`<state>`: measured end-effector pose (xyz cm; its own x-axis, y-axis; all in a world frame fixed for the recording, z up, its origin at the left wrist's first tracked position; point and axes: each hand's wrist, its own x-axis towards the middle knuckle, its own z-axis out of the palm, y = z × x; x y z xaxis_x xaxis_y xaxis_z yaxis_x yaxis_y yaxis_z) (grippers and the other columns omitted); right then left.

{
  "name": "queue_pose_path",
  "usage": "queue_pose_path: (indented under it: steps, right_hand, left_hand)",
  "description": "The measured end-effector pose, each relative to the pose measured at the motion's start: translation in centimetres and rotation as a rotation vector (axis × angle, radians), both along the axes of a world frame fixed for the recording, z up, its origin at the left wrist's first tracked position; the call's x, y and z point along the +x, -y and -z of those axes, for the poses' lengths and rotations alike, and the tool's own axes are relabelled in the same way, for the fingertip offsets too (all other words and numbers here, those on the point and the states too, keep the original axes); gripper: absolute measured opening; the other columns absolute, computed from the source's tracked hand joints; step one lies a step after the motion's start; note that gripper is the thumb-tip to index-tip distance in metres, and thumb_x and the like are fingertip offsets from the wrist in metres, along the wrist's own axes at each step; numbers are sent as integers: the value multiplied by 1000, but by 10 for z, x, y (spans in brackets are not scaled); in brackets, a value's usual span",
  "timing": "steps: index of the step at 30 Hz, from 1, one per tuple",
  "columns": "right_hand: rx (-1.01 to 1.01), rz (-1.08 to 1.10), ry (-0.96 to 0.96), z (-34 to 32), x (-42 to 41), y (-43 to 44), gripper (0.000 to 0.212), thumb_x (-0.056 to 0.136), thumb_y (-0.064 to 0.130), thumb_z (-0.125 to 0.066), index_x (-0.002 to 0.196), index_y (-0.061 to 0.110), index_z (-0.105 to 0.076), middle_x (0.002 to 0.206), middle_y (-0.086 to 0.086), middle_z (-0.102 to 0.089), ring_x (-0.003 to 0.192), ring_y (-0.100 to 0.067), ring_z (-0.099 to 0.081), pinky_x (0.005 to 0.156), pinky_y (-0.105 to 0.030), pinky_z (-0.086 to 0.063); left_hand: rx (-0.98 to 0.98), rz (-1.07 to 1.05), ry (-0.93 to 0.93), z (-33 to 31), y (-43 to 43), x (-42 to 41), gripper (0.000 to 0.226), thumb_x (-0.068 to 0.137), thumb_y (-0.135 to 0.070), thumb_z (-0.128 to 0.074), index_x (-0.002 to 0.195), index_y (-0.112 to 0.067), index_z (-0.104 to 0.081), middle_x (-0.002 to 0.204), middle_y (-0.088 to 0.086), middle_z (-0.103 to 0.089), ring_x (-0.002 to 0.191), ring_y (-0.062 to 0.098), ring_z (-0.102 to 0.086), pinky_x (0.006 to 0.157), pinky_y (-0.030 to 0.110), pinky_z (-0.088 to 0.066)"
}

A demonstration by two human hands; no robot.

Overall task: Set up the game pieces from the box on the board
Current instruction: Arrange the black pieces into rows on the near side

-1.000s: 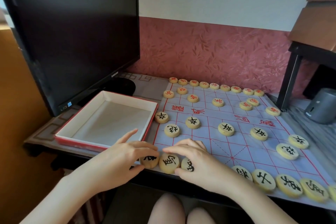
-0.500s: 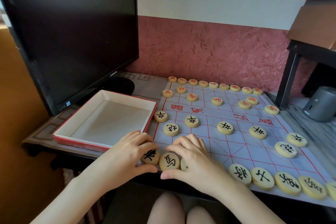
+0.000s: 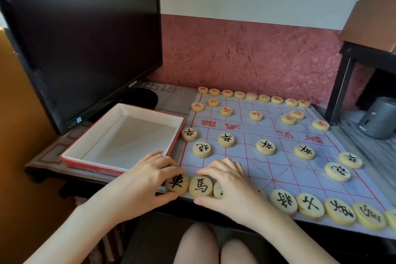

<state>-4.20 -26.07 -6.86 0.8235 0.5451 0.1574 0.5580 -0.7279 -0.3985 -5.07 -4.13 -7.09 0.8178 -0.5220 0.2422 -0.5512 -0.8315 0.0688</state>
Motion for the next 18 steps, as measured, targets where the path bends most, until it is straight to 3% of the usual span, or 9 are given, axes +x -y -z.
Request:
queue_pose_path:
  steps: [3,5,13,15,18]
  right_hand:
    - [12,32,24,4,1,-2,55,75,58,-60,121,30,-51,112,16,-45,105,-5,-28,94,-23,-24]
    - [22,40,27,5,1,-2,54,74,60,-60,119,30,-52,110,17,-44,104,-4,-28,93,-23,-25]
    - [38,32,35,6,-1,-4,53,73,62,-60,115,29,-53,104,20,-41,99,-1,-25,90,-20,-25]
    - [41,22,37,6,-1,-4,56,71,65,-55,114,29,-53,103,20,-41,96,0,-24,90,-16,-24]
    - [36,17,33,7,-2,-3,59,69,67,-49,115,30,-52,104,20,-42,97,0,-24,90,-14,-22]
  left_hand:
    - [8,9,54,1,2,-2,47,75,-59,-37,110,-37,-60,97,-19,-60,89,0,-62,94,22,-43]
    - [5,15,64,0,3,-3,48,74,-60,-34,107,-38,-60,94,-21,-59,87,-2,-60,84,16,-48]
    - [49,8,71,-2,4,-4,45,71,-57,-48,106,-34,-64,96,-18,-61,87,1,-62,83,19,-51]
    - [60,-7,70,-2,4,-4,44,73,-56,-45,107,-35,-63,97,-20,-61,88,-1,-61,87,14,-45]
    - [59,-26,81,-3,5,-6,46,75,-56,-36,106,-36,-63,97,-21,-60,89,-3,-60,98,20,-30]
